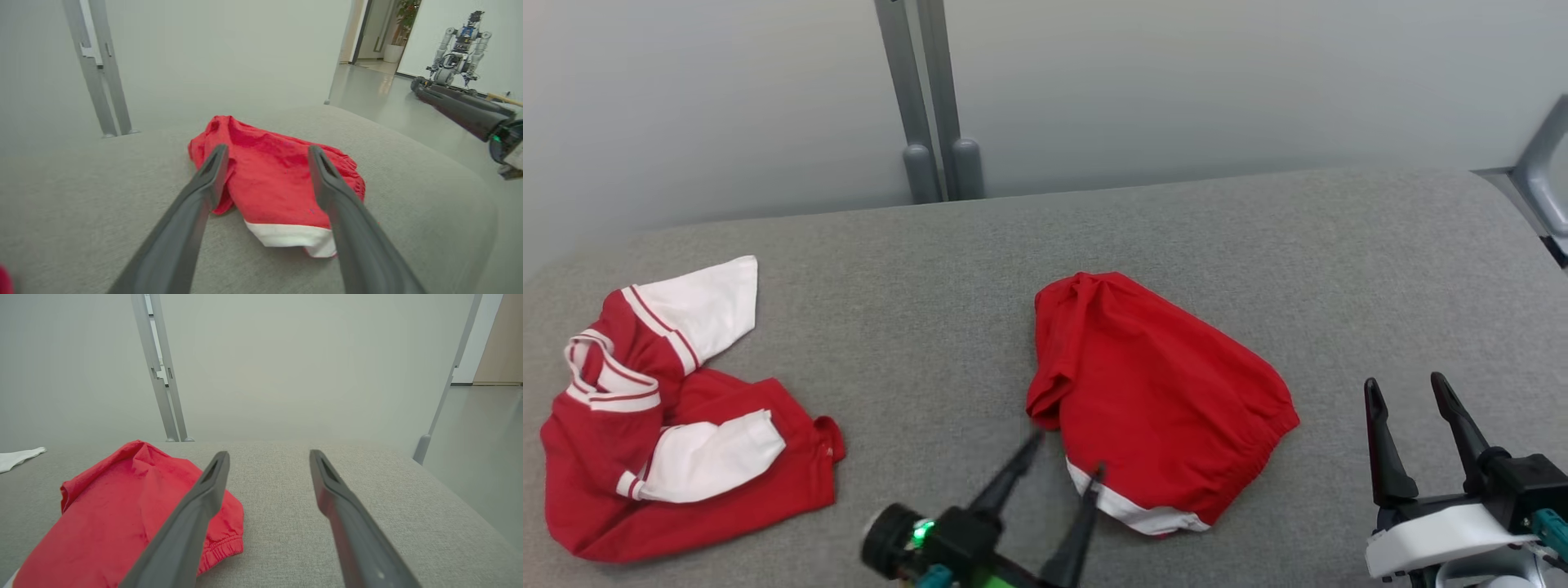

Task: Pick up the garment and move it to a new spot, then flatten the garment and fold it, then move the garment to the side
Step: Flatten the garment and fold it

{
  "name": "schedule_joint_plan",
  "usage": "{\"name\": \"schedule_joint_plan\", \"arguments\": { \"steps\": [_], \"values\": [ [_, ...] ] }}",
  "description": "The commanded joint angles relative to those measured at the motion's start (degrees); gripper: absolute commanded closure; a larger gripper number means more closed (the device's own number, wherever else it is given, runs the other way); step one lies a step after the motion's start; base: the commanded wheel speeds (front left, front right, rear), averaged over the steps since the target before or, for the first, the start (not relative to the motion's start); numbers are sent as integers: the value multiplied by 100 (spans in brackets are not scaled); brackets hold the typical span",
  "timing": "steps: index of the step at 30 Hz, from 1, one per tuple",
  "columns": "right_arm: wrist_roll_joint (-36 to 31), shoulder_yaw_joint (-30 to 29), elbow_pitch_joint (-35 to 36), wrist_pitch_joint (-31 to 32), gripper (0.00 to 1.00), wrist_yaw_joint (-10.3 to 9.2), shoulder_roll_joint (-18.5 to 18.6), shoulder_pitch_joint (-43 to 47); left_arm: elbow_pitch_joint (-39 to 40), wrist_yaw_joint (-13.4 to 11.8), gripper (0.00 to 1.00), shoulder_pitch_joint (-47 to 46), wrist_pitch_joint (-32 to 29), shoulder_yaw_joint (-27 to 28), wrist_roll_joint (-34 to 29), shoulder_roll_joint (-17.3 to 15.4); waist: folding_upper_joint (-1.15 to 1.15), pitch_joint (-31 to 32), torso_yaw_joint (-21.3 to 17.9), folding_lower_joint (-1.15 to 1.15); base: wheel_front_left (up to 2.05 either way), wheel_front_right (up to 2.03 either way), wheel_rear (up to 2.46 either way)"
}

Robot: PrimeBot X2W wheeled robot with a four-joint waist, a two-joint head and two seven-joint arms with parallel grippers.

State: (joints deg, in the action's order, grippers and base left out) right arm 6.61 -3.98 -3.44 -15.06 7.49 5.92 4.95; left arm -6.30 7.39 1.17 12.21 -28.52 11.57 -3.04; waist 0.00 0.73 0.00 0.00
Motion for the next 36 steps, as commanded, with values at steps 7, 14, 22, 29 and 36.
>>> {"name": "schedule_joint_plan", "arguments": {
  "steps": [7, 14, 22, 29, 36],
  "values": [
    [57, 103, 30, -18, 0, 0, -36, -359, -1004, 9, 0, -1347, -417, -1860, 545, -54, 0, -639, -850, 0, 0, 0, 0],
    [79, 126, 19, -18, 0, 0, -105, -602, -2413, -177, 0, -2161, -442, -2114, 701, -3, 0, -1114, -1477, 0, 0, 0, 0],
    [109, 31, -41, -18, 0, -1, -183, -662, -3663, -558, 0, -2327, -1167, -2591, 973, -13, 0, -1190, -1810, 0, 0, 0, 0],
    [143, -12, -90, -18, 0, 0, -240, -548, -3507, -436, 100, -2579, -1307, -2648, 1600, -14, 0, -940, -1695, 0, 0, 0, 0],
    [141, 11, -115, -18, 0, 0, -252, -520, -1968, -274, 100, -2833, -995, -2333, 3078, 9, 0, -747, -1574, 0, 0, 0, 0]
  ]
}}
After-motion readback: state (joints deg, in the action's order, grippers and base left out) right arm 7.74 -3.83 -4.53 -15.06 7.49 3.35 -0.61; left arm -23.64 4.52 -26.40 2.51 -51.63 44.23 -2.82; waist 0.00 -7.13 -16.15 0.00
